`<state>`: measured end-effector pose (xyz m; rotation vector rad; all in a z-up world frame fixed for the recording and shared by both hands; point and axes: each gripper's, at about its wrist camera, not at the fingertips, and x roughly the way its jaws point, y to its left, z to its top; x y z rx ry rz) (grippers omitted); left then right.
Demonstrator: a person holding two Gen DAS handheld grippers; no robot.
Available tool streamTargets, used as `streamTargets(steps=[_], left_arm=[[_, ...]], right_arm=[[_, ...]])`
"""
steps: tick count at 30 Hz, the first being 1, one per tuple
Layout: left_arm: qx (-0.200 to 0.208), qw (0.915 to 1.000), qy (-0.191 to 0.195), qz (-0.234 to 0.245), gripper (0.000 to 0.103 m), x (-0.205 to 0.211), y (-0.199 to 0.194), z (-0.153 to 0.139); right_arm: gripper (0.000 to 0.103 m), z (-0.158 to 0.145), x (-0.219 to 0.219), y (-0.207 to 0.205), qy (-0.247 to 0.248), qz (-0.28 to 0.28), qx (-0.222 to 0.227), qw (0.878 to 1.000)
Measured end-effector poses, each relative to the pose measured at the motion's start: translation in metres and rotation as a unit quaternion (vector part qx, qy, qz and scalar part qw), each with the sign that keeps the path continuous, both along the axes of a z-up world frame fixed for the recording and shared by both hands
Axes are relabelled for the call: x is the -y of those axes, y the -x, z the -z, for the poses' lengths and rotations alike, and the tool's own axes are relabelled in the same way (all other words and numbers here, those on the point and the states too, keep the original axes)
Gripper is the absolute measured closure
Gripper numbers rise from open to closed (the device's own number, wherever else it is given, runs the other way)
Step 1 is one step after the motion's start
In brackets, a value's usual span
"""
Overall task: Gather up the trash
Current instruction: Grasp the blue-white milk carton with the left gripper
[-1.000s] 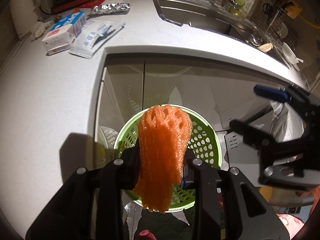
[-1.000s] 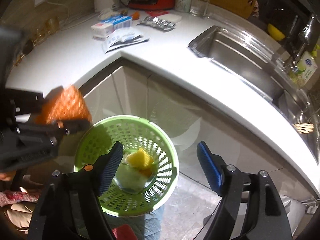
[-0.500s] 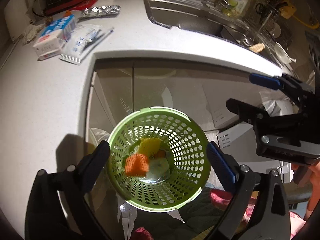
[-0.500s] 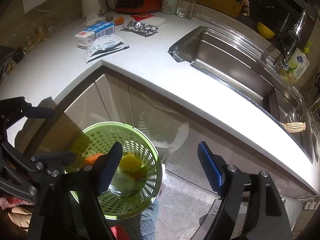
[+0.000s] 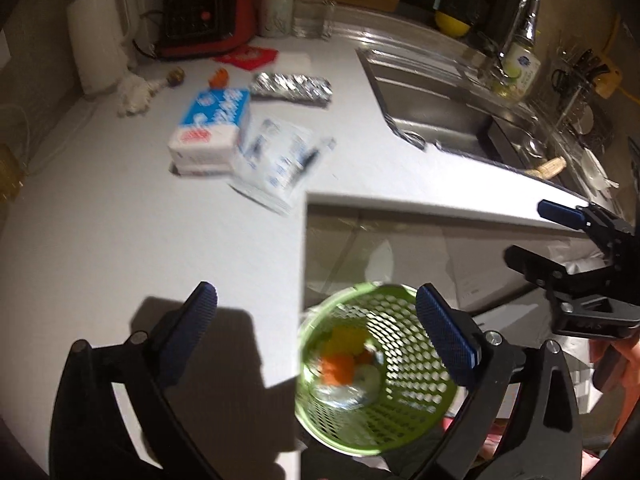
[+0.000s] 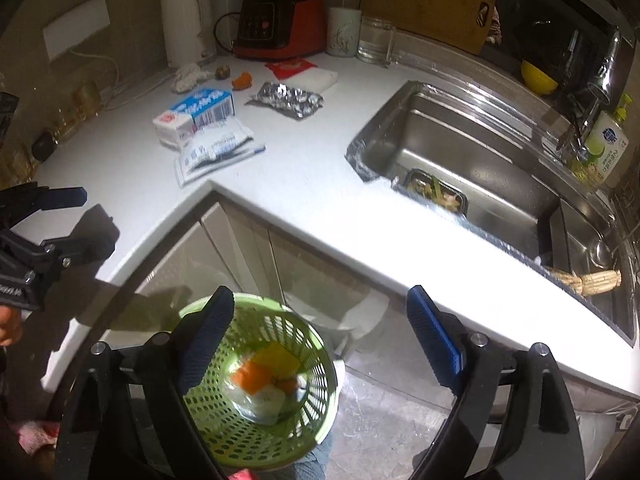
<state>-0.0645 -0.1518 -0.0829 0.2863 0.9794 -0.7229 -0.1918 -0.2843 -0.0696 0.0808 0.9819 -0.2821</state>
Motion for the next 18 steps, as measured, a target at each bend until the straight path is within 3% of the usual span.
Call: streamTargets(steps=[3,11,18], left_arm=[[0.017,0.9998,0.0,-0.015,0.008,-0.002,-0.029,-0.007],[0.015,0.9985,0.023,-0.048,0.008,0.0,-0.093,-0.016],[0.007,0.9985,0.011,-0.054,0.008,0.024,-0.134,-0.001]], right_arm=[[0.015,-0.011,0.004,-0.019,0.0,-0.007,0.016,1.0],[0.007,-0.033,0.018,-0.077,-0.005,-0.029,0.06,0.998],[0.002,-0.034,0.032,-0.127,-0.017,-0.046,0.081,0.995]])
